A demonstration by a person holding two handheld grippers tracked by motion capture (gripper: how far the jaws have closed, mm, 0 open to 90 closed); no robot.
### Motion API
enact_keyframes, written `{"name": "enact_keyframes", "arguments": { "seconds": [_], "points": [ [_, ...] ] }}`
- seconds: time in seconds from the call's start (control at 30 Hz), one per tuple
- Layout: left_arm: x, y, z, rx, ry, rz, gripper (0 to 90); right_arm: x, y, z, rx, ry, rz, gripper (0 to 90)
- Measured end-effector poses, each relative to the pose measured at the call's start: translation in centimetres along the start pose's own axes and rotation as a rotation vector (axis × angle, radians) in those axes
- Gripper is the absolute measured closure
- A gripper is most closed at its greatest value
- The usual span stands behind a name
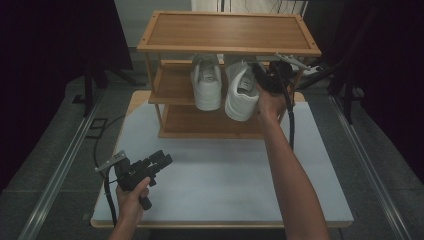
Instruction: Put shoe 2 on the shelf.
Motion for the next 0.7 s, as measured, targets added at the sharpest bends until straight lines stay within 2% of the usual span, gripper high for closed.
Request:
{"name": "enact_keyframes", "arguments": {
  "seconds": [0.2,0.37,0.6,0.7],
  "points": [
    [0.0,0.1,-0.2,0.005,0.004,0.000,36.6,-0.1,-1.2,-0.1,-0.016,0.017,-0.002,82.5],
    [-0.2,0.0,-0.1,-0.001,0.002,-0.003,36.6,0.0,-1.5,-0.1,-0.043,0.026,0.027,82.0],
    [-0.3,-0.1,-0.1,-0.001,0.002,-0.008,36.7,-0.5,-2.0,0.0,-0.041,0.022,0.053,79.9],
    [-0.3,-0.1,-0.1,0.001,0.003,-0.006,36.7,-0.6,-2.2,-0.2,-0.035,0.010,0.068,75.1]
  ]
}}
Point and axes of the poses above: each handheld gripper's, and its own axes: y roughly backward along the jaws, x roughly out of its top, z roughly to its right, the point moved 9 cm from there along -y, roughly forward along the jaws, and after that the axes turned 2 degrees about -y, right-handed, at the moved point
